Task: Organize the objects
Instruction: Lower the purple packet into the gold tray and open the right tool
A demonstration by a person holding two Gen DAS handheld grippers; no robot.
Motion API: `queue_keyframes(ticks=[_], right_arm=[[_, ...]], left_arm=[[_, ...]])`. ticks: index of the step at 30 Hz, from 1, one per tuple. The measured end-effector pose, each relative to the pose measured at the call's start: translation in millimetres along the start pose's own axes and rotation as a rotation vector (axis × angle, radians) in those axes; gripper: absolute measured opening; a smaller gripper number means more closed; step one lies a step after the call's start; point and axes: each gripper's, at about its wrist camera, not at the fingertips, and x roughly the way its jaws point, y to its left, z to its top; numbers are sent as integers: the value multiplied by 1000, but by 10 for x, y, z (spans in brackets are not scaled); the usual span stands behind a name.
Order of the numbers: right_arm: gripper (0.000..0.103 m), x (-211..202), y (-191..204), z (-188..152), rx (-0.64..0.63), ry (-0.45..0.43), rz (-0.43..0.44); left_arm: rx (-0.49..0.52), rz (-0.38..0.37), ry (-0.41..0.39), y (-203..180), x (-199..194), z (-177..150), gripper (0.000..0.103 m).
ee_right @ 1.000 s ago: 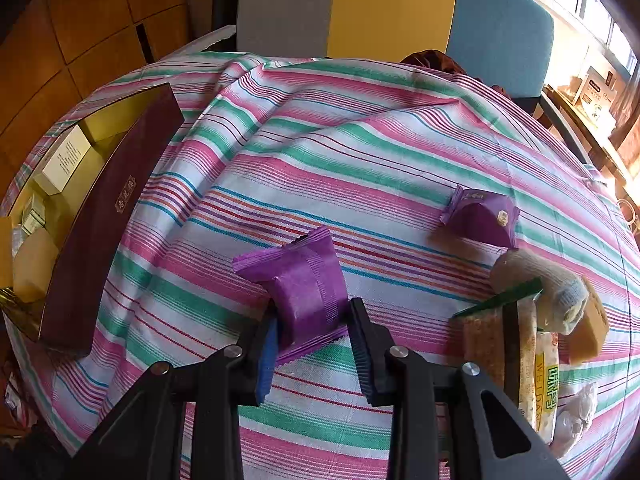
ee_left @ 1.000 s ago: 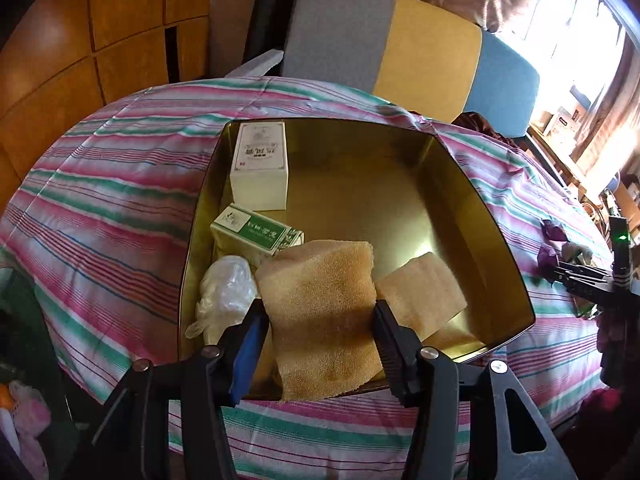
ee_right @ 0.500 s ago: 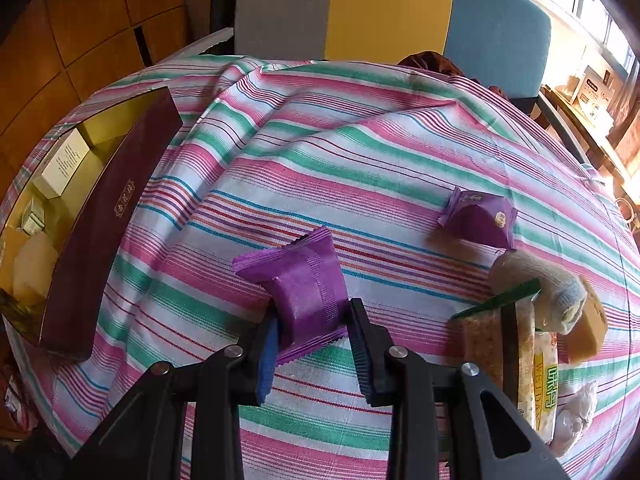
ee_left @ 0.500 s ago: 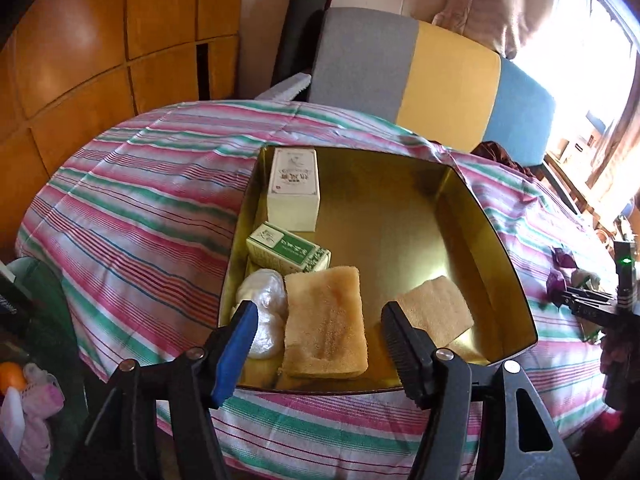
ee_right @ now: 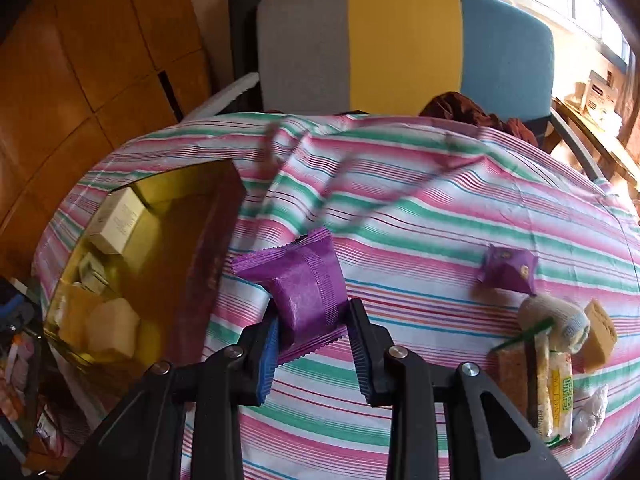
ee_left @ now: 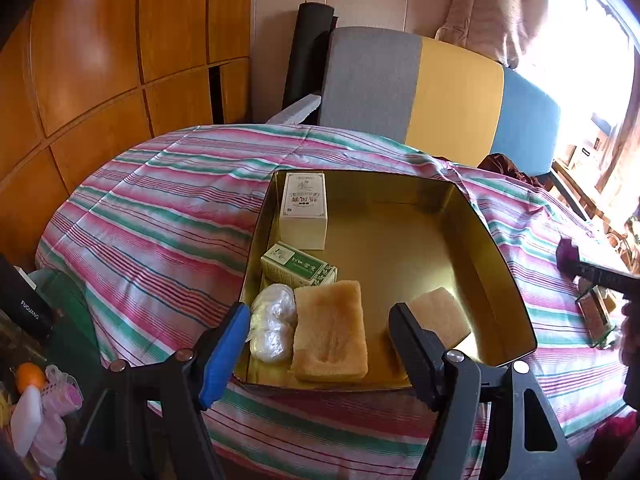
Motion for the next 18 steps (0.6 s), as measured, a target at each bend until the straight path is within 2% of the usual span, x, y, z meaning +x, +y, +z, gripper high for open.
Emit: queue_keyframes(ticks=[4,9,18], right_arm=[[32,68,593,185,-81,5,88],[32,450,1248,314,-140,77,151],[34,1169,1971,229,-206,244,174]], left_arm=[[-20,-3,6,71,14,-44,73],[-58,10,1,239,8,-85,75],[-130,23,9,542,29,-152,75]])
